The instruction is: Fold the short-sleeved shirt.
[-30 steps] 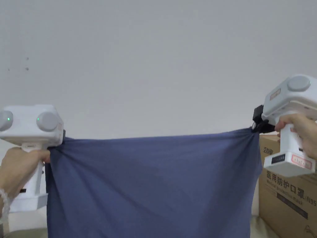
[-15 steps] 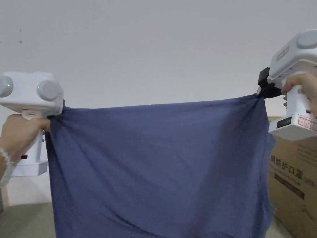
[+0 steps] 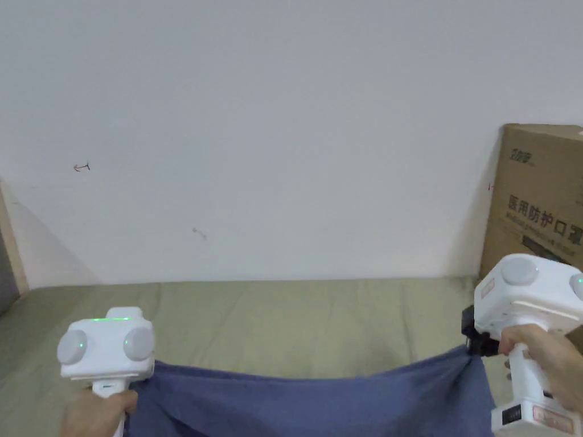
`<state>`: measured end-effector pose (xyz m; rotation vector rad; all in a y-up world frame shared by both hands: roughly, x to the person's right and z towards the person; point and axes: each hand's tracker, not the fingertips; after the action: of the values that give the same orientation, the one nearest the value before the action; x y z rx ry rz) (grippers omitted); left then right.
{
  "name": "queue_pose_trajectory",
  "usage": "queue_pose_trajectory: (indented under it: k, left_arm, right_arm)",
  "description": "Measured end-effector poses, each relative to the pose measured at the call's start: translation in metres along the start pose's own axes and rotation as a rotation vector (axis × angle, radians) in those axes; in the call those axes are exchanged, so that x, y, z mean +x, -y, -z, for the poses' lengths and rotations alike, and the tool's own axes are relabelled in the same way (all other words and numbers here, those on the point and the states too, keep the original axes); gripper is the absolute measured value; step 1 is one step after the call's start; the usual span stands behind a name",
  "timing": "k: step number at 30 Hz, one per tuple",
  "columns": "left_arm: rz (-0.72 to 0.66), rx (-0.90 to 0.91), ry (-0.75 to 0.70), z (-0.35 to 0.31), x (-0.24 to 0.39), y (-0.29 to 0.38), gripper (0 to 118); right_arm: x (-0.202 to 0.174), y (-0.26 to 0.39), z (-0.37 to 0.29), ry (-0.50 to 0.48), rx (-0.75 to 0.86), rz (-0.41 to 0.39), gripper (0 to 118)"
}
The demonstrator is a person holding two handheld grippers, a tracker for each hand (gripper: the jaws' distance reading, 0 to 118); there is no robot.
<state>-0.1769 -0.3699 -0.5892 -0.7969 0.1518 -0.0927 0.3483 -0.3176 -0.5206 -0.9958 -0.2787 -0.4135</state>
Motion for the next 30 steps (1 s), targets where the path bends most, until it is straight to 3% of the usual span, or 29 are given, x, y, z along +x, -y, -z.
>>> queue_pose_trajectory:
  k: [3, 9, 12, 15, 24, 28, 30]
  left_arm:
    - [-0.02, -0.047, 0.007, 0.024, 0.002, 0.031, 2]
    - [-0.014, -0.084, 0.014, 0.027, -0.014, 0.05, 2]
    - [-0.027, -0.052, 0.039, -0.001, -0.027, 0.067, 2]
    - [-0.002, -0.022, 0.066, -0.043, -0.04, 0.095, 2]
    - [0.118, 0.033, 0.109, -0.183, -0.096, 0.221, 2]
    - [0.115, 0.008, 0.117, -0.232, -0.12, 0.28, 2]
    - [0.121, 0.01, 0.143, -0.254, -0.13, 0.309, 2]
  right_arm:
    - [0.012, 0.025, 0.047, 0.024, -0.085, 0.01, 4]
    - [0.031, 0.046, 0.048, 0.016, -0.097, 0.014, 4]
    - [0.038, 0.059, 0.021, -0.041, -0.064, 0.022, 4]
    - [0.044, 0.086, -0.017, -0.084, -0.025, -0.025, 4]
    - [0.088, 0.254, -0.129, -0.115, -0.008, -0.124, 4]
    - [0.12, 0.336, -0.157, -0.164, -0.028, -0.045, 4]
    - [0.131, 0.376, -0.17, -0.137, -0.042, -0.04, 4]
